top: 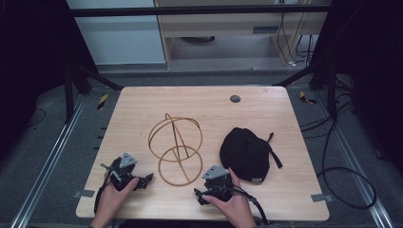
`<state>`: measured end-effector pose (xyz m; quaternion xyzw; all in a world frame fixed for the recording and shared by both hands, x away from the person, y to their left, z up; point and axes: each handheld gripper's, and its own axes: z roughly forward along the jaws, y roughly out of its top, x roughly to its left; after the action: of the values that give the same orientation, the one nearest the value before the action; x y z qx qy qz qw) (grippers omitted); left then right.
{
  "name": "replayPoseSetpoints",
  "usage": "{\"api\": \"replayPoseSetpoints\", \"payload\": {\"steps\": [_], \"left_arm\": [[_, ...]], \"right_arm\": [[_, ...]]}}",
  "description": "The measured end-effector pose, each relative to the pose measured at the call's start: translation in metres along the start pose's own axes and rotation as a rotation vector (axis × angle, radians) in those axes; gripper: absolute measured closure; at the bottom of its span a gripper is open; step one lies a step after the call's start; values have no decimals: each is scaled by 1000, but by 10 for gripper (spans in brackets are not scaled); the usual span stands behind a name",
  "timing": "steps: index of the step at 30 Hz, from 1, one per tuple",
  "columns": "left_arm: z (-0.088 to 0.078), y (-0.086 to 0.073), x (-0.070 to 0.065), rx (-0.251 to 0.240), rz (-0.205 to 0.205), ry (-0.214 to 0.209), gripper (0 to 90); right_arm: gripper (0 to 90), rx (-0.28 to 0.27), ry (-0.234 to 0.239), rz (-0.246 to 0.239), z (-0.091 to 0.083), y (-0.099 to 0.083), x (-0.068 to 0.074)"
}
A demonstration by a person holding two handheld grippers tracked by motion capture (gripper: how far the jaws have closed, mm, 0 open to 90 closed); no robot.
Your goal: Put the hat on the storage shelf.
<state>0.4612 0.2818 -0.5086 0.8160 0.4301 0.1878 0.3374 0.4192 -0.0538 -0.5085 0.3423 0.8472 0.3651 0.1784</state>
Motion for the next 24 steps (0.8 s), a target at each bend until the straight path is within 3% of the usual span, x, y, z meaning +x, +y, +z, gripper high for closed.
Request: {"api": "replayPoseSetpoints", "payload": {"steps": [6, 8, 14, 15, 16, 18, 20, 21, 24], "left_arm": [[0, 0, -1, 1, -8, 8, 0], [1, 1, -1, 0, -14, 14, 0], [1, 1, 0, 0, -9, 9, 0], [1, 1, 0, 0, -6, 6, 0], [2, 2, 1, 1, -1, 1, 0], [2, 2, 2, 1, 1, -1, 0], [3, 3, 5, -2, 6, -3, 0], [3, 3, 5, -2, 6, -3, 0], [3, 3, 5, -2, 5, -2, 0]], "right_arm": [[94, -52, 4, 27, -15, 3, 0], [100, -84, -11, 65, -27, 1, -6], [132, -107, -42, 104, -53, 12, -21], [135, -101, -56, 84, -59, 16, -24], [133, -61, -91, 36, -70, 27, -34], [137, -54, -99, 29, -76, 32, -40], [136, 1, -155, 0, -88, 49, -64], [136, 1, -155, 0, -88, 49, -64], [139, 57, -169, -4, -97, 65, -83]]}}
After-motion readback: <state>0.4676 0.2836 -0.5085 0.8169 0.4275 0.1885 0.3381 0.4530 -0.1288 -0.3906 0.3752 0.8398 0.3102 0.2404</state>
